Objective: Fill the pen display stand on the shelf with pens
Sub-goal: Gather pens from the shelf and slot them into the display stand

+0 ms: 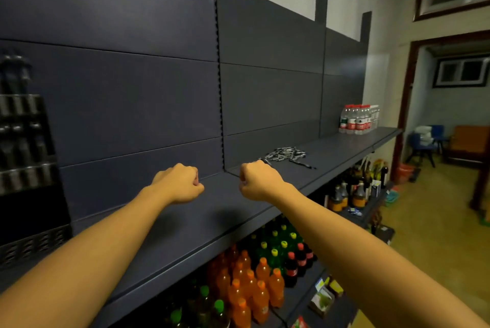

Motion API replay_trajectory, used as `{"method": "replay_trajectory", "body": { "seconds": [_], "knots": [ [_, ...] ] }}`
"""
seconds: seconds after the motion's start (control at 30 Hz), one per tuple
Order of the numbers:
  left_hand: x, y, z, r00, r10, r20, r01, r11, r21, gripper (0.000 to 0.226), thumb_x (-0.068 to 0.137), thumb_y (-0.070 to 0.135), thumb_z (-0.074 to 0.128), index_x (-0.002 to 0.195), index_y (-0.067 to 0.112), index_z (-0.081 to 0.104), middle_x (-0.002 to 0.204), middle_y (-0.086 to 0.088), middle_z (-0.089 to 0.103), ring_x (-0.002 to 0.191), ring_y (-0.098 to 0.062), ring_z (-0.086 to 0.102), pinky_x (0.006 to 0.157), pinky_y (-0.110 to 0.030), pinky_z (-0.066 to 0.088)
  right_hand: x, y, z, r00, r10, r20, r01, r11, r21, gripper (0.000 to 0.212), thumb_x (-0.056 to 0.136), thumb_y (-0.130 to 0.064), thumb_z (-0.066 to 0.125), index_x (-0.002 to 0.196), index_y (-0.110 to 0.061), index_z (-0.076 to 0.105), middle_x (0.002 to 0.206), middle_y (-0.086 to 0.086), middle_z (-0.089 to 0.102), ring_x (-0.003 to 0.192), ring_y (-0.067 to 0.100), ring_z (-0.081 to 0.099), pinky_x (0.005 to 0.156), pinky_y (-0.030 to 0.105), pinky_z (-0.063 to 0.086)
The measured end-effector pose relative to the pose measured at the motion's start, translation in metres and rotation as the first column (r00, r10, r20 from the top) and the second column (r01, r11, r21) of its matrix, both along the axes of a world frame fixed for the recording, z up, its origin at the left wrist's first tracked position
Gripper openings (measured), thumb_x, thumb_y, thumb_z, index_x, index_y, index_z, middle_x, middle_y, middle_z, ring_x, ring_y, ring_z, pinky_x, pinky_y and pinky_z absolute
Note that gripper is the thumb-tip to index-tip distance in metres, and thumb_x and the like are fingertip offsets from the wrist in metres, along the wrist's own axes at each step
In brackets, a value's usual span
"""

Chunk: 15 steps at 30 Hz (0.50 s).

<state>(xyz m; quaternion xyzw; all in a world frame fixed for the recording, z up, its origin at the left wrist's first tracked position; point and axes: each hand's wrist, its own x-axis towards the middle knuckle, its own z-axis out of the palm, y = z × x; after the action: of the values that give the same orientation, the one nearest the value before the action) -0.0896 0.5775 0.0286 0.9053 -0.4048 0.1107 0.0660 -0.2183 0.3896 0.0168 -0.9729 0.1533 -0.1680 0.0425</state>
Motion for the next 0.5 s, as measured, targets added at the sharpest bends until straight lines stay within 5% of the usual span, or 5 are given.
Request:
{"method": "replay_trajectory", "body": {
  "seconds": [0.1, 0.3, 0.5],
  "knots": [
    [0.003, -0.052, -0.002, 1.000, -0.030, 0.008, 0.030, 1.000, -0.003, 0.016, 0.092, 0.042, 0.053, 0.089, 0.027, 0.057, 0.090, 0.005, 0.061, 0.080, -0.018, 0.060, 0.068, -0.035, 0.049, -0.002, -0.045, -0.001, 1.000, -0.029, -0.007, 0.029, 1.000, 0.007, 0.017, 0.088, -0.010, 0.057, 0.081, -0.011, 0.042, 0.078, 0.010, 0.045, 0.066, 0.027, 0.039, 0.056, 0.035, 0.030],
    [0.014, -0.137, -0.003, 0.999, -0.050, -0.002, 0.050, 0.999, 0.001, 0.016, 0.092, 0.040, 0.052, 0.090, 0.025, 0.057, 0.091, 0.003, 0.060, 0.080, -0.019, 0.060, 0.072, -0.037, 0.052, 0.002, -0.126, 0.003, 0.999, -0.050, 0.000, 0.050, 0.999, 0.000, 0.012, 0.088, -0.010, 0.058, 0.097, -0.002, 0.056, 0.085, 0.019, 0.057, 0.067, 0.027, 0.042, 0.057, 0.036, 0.034],
    [0.025, -0.202, -0.006, 0.999, -0.042, -0.022, 0.041, 0.999, -0.030, 0.014, 0.093, 0.039, 0.052, 0.090, 0.027, 0.058, 0.093, 0.005, 0.061, 0.082, -0.018, 0.060, 0.073, -0.037, 0.052, 0.014, -0.184, -0.001, 1.000, -0.027, 0.014, 0.027, 0.998, -0.048, 0.016, 0.085, -0.008, 0.057, 0.082, -0.010, 0.042, 0.077, 0.011, 0.047, 0.065, 0.027, 0.038, 0.054, 0.034, 0.028]
  ]
}}
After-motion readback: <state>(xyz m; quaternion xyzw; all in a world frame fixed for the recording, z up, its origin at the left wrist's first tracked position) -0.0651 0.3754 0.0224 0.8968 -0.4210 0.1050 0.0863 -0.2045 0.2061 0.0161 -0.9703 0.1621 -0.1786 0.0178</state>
